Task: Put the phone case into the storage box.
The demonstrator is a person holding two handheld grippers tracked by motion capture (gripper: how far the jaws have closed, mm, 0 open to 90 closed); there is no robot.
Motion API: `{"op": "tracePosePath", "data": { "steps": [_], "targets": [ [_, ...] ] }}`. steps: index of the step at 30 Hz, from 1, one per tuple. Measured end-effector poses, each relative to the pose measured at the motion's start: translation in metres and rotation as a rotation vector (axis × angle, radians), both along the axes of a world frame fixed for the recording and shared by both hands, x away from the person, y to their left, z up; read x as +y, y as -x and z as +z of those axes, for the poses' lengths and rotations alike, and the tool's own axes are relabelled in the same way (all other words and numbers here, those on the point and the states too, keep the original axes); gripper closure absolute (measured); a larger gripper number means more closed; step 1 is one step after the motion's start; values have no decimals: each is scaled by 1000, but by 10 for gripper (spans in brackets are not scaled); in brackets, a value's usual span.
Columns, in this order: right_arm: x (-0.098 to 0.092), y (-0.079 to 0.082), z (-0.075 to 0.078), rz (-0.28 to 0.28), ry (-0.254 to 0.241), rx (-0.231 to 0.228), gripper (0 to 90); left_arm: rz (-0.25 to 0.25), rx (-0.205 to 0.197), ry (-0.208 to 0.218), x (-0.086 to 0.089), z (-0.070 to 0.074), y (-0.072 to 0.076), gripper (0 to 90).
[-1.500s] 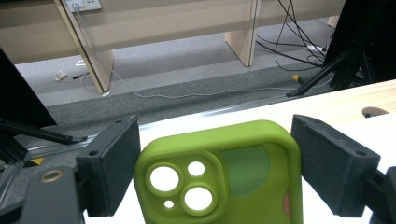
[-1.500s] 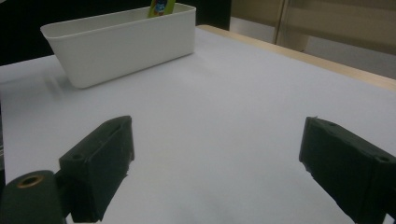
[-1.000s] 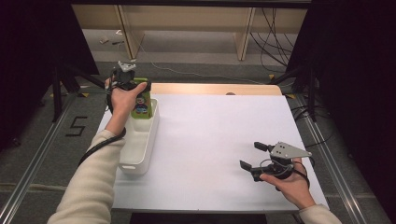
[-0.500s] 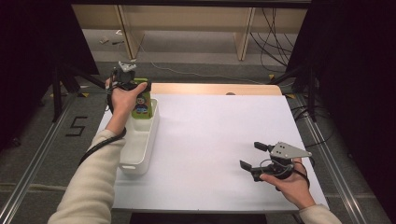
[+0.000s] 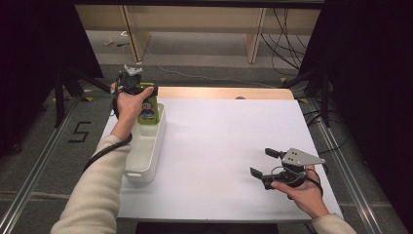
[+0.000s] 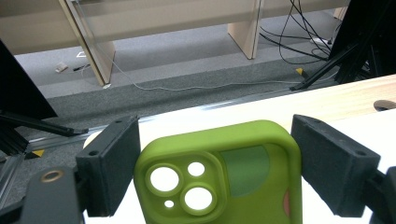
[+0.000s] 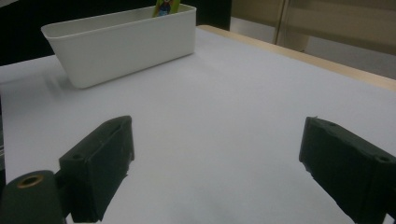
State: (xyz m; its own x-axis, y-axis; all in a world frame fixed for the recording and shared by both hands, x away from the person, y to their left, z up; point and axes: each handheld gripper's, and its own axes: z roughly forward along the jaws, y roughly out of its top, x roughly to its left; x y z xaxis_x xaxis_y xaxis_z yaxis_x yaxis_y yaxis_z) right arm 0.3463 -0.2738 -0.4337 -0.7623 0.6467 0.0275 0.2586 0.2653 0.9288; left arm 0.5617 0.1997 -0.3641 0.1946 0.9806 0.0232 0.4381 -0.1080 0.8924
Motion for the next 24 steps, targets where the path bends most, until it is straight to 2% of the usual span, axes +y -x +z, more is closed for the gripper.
{"op": "tracePosePath", "data": {
  "steps": [24],
  "targets": [
    [0,0,0,1,-1,0,113,3,15,2,0,-5,-4,172]
  ]
}}
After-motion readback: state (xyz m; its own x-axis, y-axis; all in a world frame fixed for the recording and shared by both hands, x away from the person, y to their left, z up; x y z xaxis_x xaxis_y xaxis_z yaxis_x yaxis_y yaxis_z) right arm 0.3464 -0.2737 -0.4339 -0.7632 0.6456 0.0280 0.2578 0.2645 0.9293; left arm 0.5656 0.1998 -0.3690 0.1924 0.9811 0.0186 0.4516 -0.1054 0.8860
